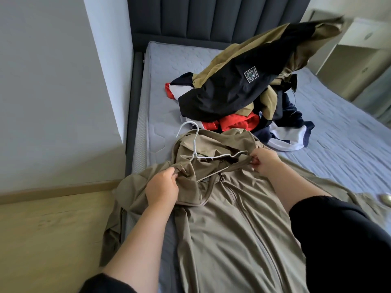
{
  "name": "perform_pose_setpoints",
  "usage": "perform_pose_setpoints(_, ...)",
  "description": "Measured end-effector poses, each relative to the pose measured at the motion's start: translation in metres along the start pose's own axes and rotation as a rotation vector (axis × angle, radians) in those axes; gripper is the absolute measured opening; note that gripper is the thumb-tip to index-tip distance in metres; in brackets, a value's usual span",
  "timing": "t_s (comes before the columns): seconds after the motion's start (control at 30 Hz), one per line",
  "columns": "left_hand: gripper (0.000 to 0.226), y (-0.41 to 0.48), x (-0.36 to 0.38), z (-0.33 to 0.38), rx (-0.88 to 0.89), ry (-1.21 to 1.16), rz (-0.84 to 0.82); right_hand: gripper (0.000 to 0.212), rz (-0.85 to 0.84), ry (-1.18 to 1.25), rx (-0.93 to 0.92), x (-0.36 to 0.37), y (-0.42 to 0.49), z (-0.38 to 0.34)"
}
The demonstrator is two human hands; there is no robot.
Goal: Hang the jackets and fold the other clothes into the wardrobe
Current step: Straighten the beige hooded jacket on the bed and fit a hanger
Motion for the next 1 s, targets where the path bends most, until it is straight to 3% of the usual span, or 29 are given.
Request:
perform_pose_setpoints(0.07,0.019,-0.002,-0.001,0.003,0.020,0.008,-0.022,0.020,-0.016,-0.179,-0.110,-0.004,-0.008,0.001)
perform_pose_setpoints(0.2,0.020,-0.008,-0.003,0.008,0.065,0.011,-0.014,0.030,0.038,-0.604,-0.535,-0.007,-0.037,-0.004)
perform_pose_setpoints(0.3,0.019,-0.011,-0.004,0.008,0.074,-0.029,-0.030,0.020,0.014,-0.692,-0.803,0.004,-0.071,-0.008)
perform_pose_setpoints(0.47,0.022,-0.018,-0.011,0.012,0.099,-0.252,-0.039,0.022,-0.400,-0.681,-0.799,0.041,-0.129,0.000)
perform_pose_setpoints(0.57,0.020,-0.015,-0.017,0.013,0.109,-0.280,-0.042,0.023,-0.684,-0.722,-0.660,0.044,-0.147,0.004)
perform_pose_setpoints(0.67,0.016,-0.013,-0.022,0.014,0.101,-0.280,-0.024,0.032,-0.840,-0.754,-0.530,0.037,-0.147,0.000)
perform_pose_setpoints(0.73,0.016,-0.013,-0.024,0.017,0.108,-0.282,-0.014,0.043,-0.783,-0.657,-0.506,0.032,-0.143,-0.005)
perform_pose_setpoints(0.9,0.016,-0.014,-0.026,0.019,0.141,-0.269,0.027,0.027,-0.180,-0.783,-0.903,0.022,-0.121,-0.012)
perform_pose_setpoints(1.0,0.015,-0.015,-0.025,0.021,0.163,-0.285,0.027,0.039,-0.144,-0.879,-1.022,0.028,-0.112,-0.014)
Point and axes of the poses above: each hand's wrist, its own y-axis towards the middle knuckle, its own x-axis out of the palm, z = x × y, the point moved 2 cm from there along y, towards the middle knuckle, and after that the axes turned 5 degrees about -x, right-handed, at the moved point
